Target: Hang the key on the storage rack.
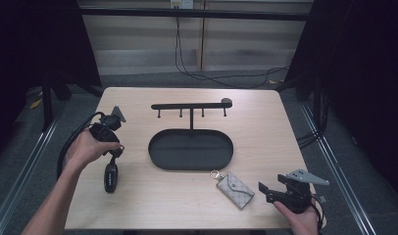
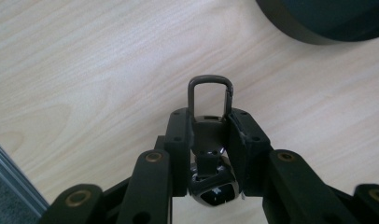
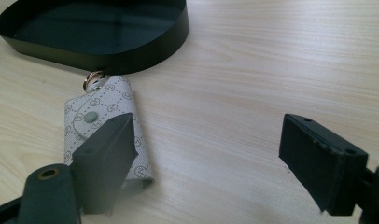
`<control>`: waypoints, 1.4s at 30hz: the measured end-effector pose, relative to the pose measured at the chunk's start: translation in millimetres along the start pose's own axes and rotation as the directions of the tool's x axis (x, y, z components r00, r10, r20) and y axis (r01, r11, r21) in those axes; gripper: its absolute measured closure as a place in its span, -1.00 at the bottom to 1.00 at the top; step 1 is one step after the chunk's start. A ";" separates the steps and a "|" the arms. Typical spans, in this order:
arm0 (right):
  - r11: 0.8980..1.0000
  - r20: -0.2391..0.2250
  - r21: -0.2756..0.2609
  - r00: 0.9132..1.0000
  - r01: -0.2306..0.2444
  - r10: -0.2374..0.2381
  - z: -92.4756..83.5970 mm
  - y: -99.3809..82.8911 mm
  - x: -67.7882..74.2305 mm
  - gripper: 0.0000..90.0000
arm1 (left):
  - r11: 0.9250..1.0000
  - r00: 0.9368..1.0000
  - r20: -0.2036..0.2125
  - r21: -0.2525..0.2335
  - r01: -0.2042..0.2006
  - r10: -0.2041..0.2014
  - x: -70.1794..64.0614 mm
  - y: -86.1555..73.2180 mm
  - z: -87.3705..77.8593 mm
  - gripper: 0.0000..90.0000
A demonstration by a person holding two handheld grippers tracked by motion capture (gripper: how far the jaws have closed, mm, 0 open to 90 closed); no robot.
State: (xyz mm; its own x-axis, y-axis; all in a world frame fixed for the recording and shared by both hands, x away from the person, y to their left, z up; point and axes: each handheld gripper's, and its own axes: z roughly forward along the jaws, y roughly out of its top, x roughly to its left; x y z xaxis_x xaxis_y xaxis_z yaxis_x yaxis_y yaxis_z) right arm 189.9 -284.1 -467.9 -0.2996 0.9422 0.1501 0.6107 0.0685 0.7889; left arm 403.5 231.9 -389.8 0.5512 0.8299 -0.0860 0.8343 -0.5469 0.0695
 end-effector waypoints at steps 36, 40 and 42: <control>1.000 -0.008 0.020 1.000 0.003 -0.002 2.4 -0.1 0.2 -0.61 | 0.998 0.997 -0.056 -0.016 -0.057 0.056 -24.1 3.9 -66.9 0.57; 1.000 -0.008 0.020 1.000 0.002 -0.001 2.2 -0.1 0.3 -0.61 | 0.998 0.996 -0.061 -0.013 -0.059 0.058 -27.6 6.0 -69.2 0.57; 1.000 -0.008 0.020 1.000 0.001 -0.001 2.2 -0.1 0.3 -0.61 | 0.998 0.996 -0.065 -0.012 -0.062 0.061 -27.9 7.4 -69.3 0.57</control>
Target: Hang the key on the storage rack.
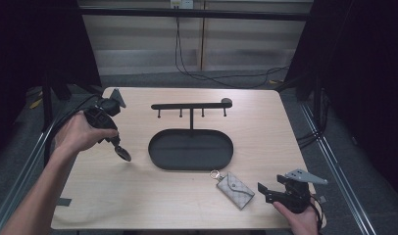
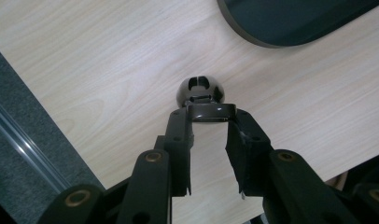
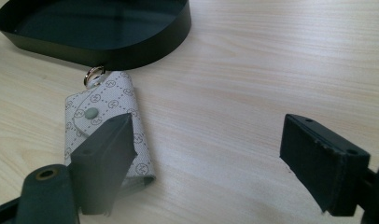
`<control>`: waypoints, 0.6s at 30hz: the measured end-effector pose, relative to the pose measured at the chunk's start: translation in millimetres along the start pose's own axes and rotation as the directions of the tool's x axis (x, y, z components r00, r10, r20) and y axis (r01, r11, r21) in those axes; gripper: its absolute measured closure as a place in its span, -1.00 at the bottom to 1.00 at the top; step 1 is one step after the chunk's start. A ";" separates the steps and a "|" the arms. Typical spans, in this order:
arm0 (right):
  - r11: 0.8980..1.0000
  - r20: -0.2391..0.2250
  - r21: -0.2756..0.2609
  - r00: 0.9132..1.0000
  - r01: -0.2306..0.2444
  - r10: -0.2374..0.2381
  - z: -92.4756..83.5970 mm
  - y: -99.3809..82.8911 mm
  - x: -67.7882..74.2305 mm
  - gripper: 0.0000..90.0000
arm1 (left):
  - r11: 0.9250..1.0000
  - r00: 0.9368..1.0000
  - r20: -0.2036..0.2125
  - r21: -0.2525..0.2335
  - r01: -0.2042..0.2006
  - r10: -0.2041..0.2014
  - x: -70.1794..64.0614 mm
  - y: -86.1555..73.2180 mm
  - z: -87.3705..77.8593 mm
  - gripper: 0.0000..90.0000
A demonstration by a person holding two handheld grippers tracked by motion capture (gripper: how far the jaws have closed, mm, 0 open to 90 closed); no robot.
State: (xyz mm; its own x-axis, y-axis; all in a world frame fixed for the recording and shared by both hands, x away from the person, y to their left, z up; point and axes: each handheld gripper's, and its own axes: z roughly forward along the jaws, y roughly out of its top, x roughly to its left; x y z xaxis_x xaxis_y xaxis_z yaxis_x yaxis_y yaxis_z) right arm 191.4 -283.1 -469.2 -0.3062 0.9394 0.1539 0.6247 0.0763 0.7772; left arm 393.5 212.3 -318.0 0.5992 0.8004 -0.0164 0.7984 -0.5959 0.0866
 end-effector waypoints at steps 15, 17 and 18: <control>1.000 0.000 0.001 1.000 0.000 0.000 0.1 0.0 -0.2 -0.61 | 0.999 1.000 0.015 -0.029 -0.022 0.022 -11.7 9.6 -16.8 0.57; 1.000 -0.001 0.001 1.000 0.000 0.000 0.0 0.0 -0.1 -0.61 | 0.999 1.000 0.011 -0.034 -0.025 0.025 -14.1 11.8 -17.6 0.57; 1.000 -0.001 0.001 1.000 0.000 0.000 0.0 0.0 -0.1 -0.61 | 0.999 0.999 0.015 -0.034 -0.029 0.030 -15.1 13.0 -17.7 0.57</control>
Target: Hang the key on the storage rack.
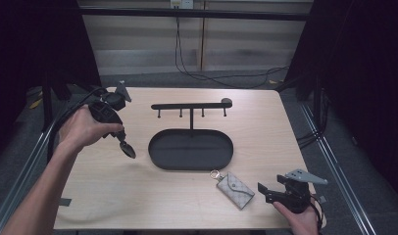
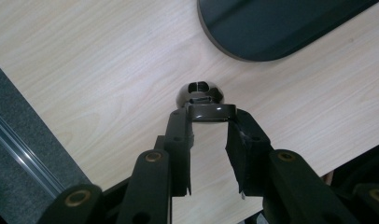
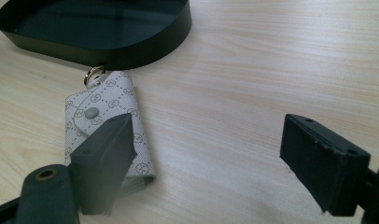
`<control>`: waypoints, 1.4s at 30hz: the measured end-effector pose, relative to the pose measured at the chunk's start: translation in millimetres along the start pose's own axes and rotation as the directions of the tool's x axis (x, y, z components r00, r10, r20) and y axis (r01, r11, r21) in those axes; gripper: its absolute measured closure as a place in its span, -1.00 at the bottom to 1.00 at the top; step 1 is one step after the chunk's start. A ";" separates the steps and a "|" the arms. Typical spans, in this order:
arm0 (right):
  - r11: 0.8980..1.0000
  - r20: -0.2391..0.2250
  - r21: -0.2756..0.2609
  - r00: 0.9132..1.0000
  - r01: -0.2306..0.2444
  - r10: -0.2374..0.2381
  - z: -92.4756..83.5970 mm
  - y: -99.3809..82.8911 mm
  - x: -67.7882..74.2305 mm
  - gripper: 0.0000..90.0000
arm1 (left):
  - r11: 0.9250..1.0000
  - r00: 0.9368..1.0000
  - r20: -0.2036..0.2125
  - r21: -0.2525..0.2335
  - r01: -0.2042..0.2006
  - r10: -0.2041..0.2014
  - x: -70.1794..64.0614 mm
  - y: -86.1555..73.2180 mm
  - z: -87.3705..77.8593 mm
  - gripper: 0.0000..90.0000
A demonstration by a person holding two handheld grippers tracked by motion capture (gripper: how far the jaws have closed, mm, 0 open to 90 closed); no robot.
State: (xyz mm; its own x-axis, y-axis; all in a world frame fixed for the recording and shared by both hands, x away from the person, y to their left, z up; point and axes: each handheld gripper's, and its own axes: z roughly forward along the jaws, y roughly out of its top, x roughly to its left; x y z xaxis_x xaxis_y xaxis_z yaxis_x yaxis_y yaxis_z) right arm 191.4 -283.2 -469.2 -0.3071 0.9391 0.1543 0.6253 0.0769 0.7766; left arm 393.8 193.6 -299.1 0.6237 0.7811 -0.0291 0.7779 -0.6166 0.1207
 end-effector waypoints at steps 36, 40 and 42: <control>1.000 -0.008 0.006 1.000 0.002 -0.002 0.6 -0.1 -0.2 -0.61 | 1.000 0.999 0.033 0.016 -0.009 0.009 -26.3 42.5 -9.1 0.57; 1.000 -0.009 0.005 1.000 0.001 -0.001 0.5 -0.1 -0.1 -0.61 | 1.000 0.999 0.035 0.018 -0.016 0.015 -30.8 48.3 -11.1 0.57; 1.000 -0.009 0.005 1.000 0.001 -0.001 0.3 -0.1 -0.2 -0.61 | 1.000 0.999 0.032 0.018 -0.019 0.019 -32.8 51.8 -11.0 0.57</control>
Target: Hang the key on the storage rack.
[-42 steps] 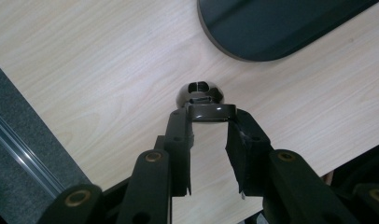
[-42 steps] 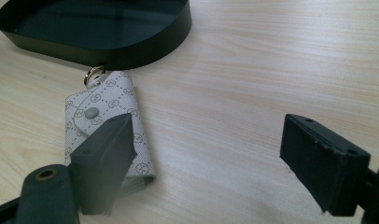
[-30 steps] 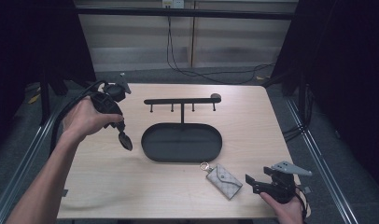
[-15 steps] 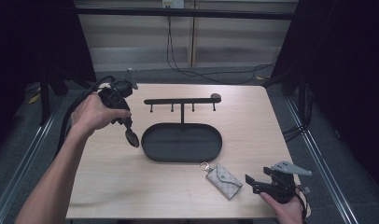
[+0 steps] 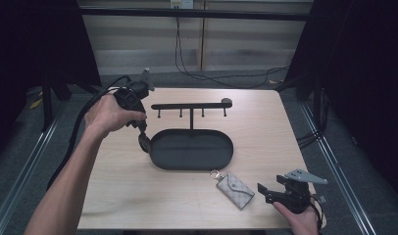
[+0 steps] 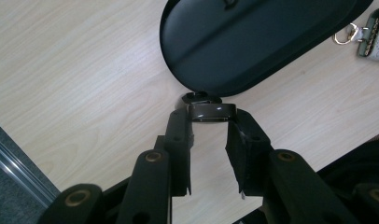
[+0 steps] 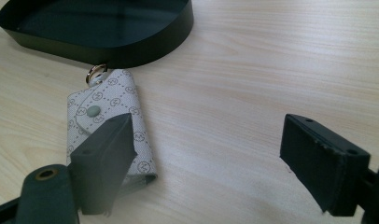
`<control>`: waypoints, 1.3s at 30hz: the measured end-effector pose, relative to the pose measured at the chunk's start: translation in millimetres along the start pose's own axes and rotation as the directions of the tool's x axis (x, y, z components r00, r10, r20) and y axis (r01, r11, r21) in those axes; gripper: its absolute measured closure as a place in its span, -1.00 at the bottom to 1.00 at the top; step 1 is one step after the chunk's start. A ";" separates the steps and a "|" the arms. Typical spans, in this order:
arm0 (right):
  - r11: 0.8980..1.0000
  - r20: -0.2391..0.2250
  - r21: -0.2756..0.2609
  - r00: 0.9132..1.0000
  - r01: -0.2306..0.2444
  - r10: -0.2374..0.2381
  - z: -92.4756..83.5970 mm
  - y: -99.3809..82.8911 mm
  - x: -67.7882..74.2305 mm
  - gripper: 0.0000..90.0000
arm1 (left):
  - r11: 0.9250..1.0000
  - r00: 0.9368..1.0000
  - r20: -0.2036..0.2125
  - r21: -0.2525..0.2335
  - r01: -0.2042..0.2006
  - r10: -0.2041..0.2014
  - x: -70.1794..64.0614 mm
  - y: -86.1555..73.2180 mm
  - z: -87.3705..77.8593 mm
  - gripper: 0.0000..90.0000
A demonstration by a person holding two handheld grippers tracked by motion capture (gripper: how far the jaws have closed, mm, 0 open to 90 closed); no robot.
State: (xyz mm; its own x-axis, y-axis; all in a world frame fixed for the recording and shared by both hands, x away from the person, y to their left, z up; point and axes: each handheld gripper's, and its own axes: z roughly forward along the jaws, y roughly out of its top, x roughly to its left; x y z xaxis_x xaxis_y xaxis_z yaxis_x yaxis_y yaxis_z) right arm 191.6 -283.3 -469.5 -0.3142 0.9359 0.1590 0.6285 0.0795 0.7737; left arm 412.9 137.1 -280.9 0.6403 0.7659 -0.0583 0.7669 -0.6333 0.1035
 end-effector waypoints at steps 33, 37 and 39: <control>1.000 -0.012 0.010 1.000 0.011 -0.011 0.3 0.0 -0.1 -0.61 | 0.998 0.998 -0.025 0.043 0.052 -0.051 -11.3 51.9 23.8 0.57; 1.000 -0.009 0.010 1.000 0.010 -0.010 0.0 0.0 0.3 -0.61 | 0.998 0.998 -0.031 0.035 0.059 -0.057 -11.6 53.8 24.4 0.57; 1.000 -0.009 0.010 1.000 0.010 -0.010 0.2 0.0 0.2 -0.61 | 0.997 0.997 -0.028 0.028 0.074 -0.073 -12.4 54.5 25.0 0.57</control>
State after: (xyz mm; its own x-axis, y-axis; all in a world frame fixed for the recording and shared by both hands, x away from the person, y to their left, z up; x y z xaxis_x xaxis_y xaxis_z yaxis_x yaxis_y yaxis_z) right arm 191.7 -283.1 -469.6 -0.3271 0.9319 0.1566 0.6324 0.0927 0.7691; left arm 447.8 90.4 -299.4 0.5814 0.8127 -0.0379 0.8128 -0.5781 0.0710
